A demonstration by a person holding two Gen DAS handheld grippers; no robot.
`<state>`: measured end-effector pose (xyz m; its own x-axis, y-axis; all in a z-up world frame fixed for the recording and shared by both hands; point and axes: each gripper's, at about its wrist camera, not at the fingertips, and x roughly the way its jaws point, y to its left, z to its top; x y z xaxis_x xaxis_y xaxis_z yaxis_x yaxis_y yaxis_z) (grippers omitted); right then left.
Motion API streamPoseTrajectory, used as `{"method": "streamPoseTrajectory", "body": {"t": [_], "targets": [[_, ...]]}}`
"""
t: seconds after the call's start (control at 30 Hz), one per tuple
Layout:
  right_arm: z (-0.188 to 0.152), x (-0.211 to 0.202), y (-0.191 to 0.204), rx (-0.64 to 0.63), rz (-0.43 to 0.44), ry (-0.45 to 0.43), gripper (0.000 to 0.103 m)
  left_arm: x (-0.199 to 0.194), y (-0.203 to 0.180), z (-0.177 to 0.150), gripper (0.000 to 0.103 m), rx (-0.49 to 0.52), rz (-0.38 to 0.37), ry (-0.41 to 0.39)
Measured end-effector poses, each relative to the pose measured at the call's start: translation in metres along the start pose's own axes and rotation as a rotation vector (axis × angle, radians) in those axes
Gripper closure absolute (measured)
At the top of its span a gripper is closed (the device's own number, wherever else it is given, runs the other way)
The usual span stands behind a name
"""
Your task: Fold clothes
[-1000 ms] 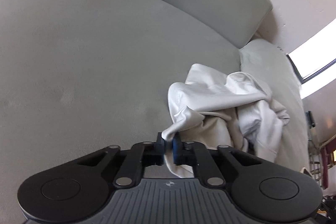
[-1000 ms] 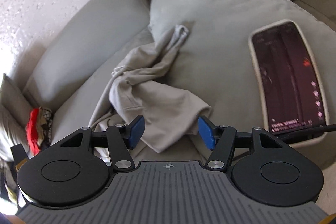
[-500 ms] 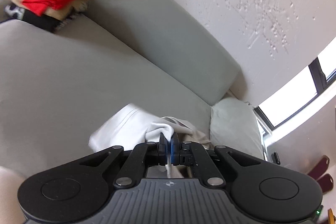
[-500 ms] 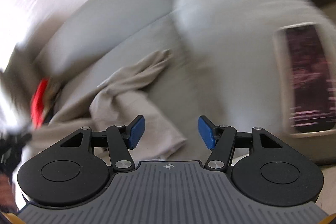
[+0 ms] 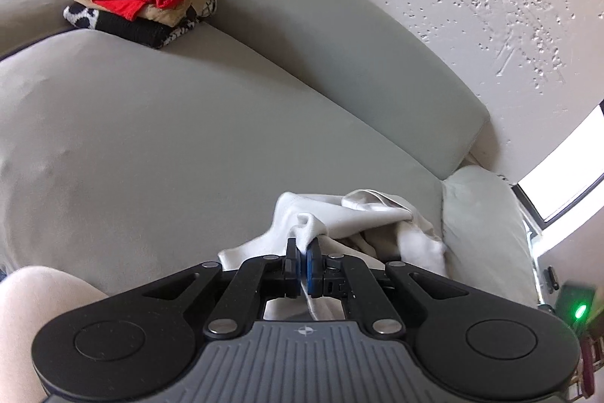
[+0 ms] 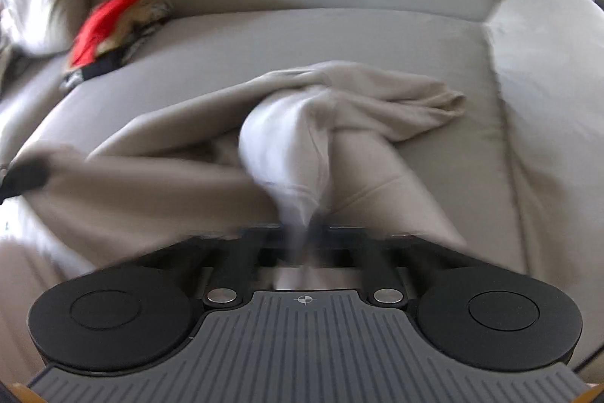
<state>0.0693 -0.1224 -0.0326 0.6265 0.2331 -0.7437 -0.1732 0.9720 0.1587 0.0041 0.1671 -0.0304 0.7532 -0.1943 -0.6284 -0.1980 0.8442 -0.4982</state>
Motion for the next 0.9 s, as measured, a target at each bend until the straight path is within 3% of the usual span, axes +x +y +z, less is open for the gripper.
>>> {"method": "streamPoseTrajectory", "body": {"t": [0.13, 0.2, 0.27, 0.33, 0.4, 0.47, 0.6, 0.8, 0.9], "targets": [[0.046, -0.028, -0.081, 0.299, -0.148, -0.197, 0.102, 0.001, 0.001, 0.000, 0.102, 0.017, 0.018, -0.005], [0.059, -0.024, -0.121, 0.419, -0.189, -0.174, 0.092, 0.006, 0.000, -0.001, 0.102, 0.022, 0.030, 0.001], [0.063, -0.012, -0.153, 0.497, -0.217, -0.087, 0.056, 0.010, -0.002, -0.001, 0.102, 0.027, 0.037, 0.007], [0.055, -0.011, -0.172, 0.536, -0.251, -0.039, 0.056, 0.011, -0.003, -0.001, 0.102, 0.038, 0.041, 0.010], [0.037, -0.023, -0.179, 0.552, -0.217, -0.034, 0.054, 0.010, -0.002, -0.001, 0.102, 0.039, 0.040, 0.017], [0.013, -0.032, -0.183, 0.587, -0.114, -0.005, 0.049, 0.011, 0.000, -0.002, 0.102, 0.035, 0.041, 0.026], [-0.035, -0.036, -0.196, 0.741, 0.053, 0.045, 0.050, 0.015, 0.004, -0.005, 0.100, 0.004, 0.042, 0.046], [-0.063, -0.011, -0.217, 0.871, 0.079, 0.038, 0.055, 0.019, 0.005, -0.010, 0.091, -0.065, 0.003, 0.073], [-0.063, 0.006, -0.226, 0.902, 0.109, 0.037, 0.064, 0.021, 0.006, -0.012, 0.081, -0.086, -0.005, 0.078]]}}
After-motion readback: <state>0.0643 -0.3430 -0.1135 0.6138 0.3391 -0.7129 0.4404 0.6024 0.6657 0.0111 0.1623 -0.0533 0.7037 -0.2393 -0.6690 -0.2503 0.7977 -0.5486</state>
